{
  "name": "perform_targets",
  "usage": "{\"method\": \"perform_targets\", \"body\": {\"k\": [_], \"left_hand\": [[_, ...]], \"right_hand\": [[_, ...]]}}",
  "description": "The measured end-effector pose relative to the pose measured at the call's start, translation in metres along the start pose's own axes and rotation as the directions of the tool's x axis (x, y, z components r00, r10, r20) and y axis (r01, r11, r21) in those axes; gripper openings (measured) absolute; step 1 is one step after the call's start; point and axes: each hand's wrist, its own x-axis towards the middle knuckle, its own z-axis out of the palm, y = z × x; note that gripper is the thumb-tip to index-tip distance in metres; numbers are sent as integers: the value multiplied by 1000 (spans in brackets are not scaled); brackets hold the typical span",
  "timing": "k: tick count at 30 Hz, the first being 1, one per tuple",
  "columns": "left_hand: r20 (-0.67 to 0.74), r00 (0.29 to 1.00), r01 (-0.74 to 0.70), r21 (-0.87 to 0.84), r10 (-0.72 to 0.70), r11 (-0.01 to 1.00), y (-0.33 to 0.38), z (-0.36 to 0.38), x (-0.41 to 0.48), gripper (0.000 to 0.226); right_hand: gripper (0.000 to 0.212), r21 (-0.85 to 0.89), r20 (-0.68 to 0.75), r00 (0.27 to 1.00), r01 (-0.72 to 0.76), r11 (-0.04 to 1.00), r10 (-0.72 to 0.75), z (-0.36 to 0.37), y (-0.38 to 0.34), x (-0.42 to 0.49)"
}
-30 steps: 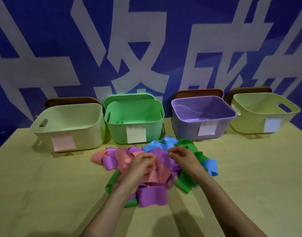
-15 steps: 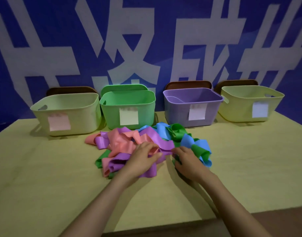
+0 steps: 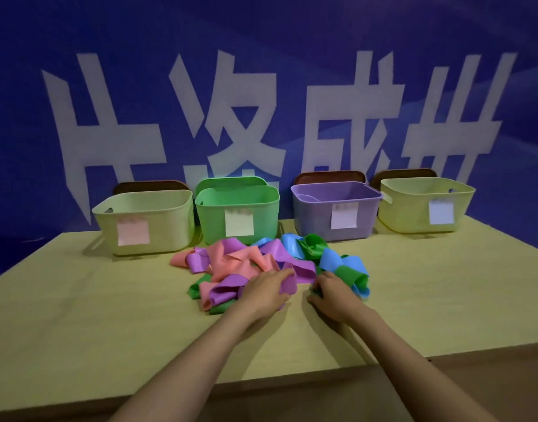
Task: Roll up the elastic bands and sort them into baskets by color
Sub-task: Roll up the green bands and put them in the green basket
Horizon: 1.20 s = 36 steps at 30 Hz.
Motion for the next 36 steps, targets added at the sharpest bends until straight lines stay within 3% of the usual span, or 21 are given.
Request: {"method": "perform_targets", "body": {"k": [4, 6, 8, 10, 11, 14, 16, 21, 25, 29, 33, 36], "left_hand": [[-72, 994, 81, -4, -81, 997, -4, 5, 8, 42], [-107, 990, 95, 15, -93, 995, -8, 10, 12, 33], [-138, 986, 101, 19, -98, 995, -13, 15, 17, 25], [-185, 972, 140, -47, -146, 989, -18, 15, 22, 21], [-218, 957, 165, -130, -190, 978, -21, 14, 27, 20], [-282, 914, 158, -417, -292, 895, -29, 2, 41, 24], [-263, 924, 113, -505, -277, 856, -30, -10, 50, 25], [-233, 955, -57, -751, -184, 657, -10, -39, 61, 50], [-168, 979, -88, -856, -112, 509, -2, -50, 75, 35], [-148, 968, -41, -891, -205, 451, -8, -48, 75, 19], [-183, 901, -83, -963, -394, 256, -12, -59, 72, 10], [-170, 868, -168, -985, -467, 46, -11, -76, 71, 12]], "right_hand": [[11, 3, -29, 999, -17, 1000, 17, 0, 1, 3], [13, 329, -65, 986, -122, 936, 151, -8, -6, 6], [17, 793, 0, 957, -176, 584, 289, -21, -12, 15], [19, 975, 92, 956, -143, 168, 280, -38, -20, 24], [19, 992, 99, 961, -116, 50, 260, -45, -23, 29], [18, 989, 72, 984, -49, -138, 163, -64, -31, 48], [19, 972, 51, 994, -26, -235, 100, -74, -35, 62], [21, 967, -3, 1000, -5, -254, -29, -99, -60, 87], [19, 928, -50, 996, 18, -371, -76, -119, -71, 102], [19, 876, -44, 998, 22, -482, -33, -132, -70, 110], [19, 920, 55, 986, 11, -391, 156, -120, -55, 119], [22, 962, 172, 959, -114, -250, 224, -103, -46, 112]]}}
